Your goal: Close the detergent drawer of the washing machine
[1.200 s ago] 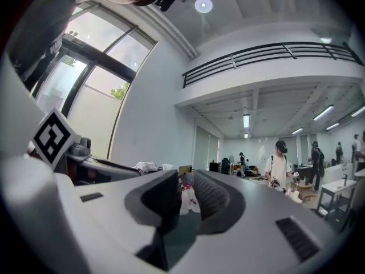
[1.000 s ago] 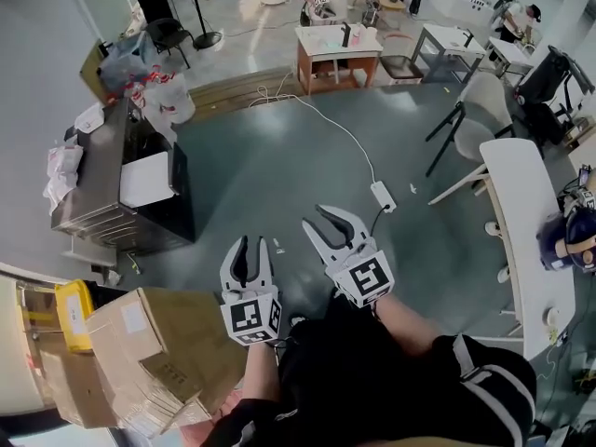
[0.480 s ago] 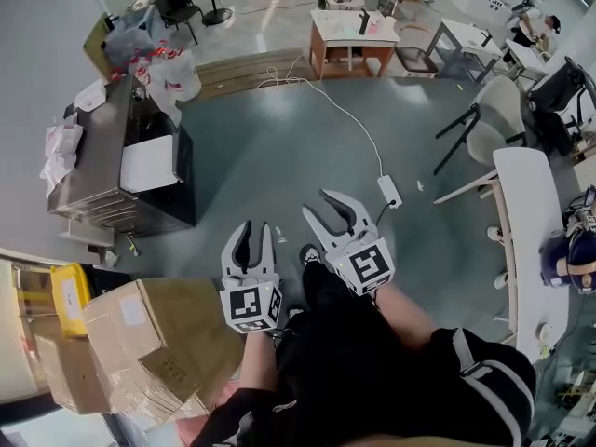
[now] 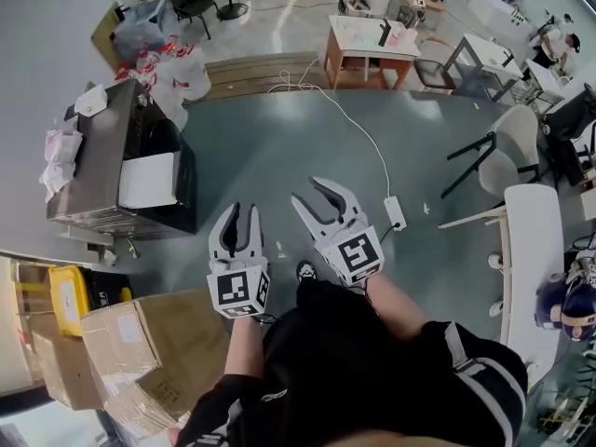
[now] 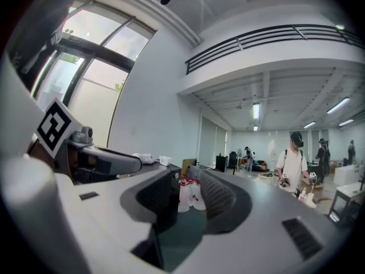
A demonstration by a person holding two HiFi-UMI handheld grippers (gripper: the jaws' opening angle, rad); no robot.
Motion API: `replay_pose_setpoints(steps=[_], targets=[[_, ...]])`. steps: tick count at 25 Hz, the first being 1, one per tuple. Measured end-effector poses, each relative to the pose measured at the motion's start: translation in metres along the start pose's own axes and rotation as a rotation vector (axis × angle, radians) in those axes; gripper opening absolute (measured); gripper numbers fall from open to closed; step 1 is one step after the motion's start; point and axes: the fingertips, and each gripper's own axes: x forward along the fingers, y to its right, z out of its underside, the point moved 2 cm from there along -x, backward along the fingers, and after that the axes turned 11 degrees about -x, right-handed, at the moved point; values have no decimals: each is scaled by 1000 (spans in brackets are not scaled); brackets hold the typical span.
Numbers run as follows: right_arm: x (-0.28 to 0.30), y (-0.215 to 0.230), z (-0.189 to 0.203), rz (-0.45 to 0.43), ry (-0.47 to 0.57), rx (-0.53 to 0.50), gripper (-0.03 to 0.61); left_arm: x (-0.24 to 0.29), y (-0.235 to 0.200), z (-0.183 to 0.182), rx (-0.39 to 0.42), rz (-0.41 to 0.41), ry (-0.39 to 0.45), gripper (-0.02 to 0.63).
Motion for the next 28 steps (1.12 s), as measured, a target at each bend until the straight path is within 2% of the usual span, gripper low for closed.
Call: replay_pose_setpoints(steps=[4, 8, 16, 23, 28], targets=[[23, 35, 4, -7, 17, 12, 167, 37, -7, -8, 25, -22, -1, 128], [41, 64, 12, -22, 28, 5, 172, 62, -9, -13, 15, -41, 15, 132], [82, 96, 25, -34, 43, 46, 172, 104, -25, -18, 35, -56, -18, 135], [128, 117, 39, -37, 42, 41, 173, 165, -42, -18, 31, -6, -27, 135], [175, 136, 37, -39, 50, 36, 172, 212, -71, -31, 29, 5, -22, 135]])
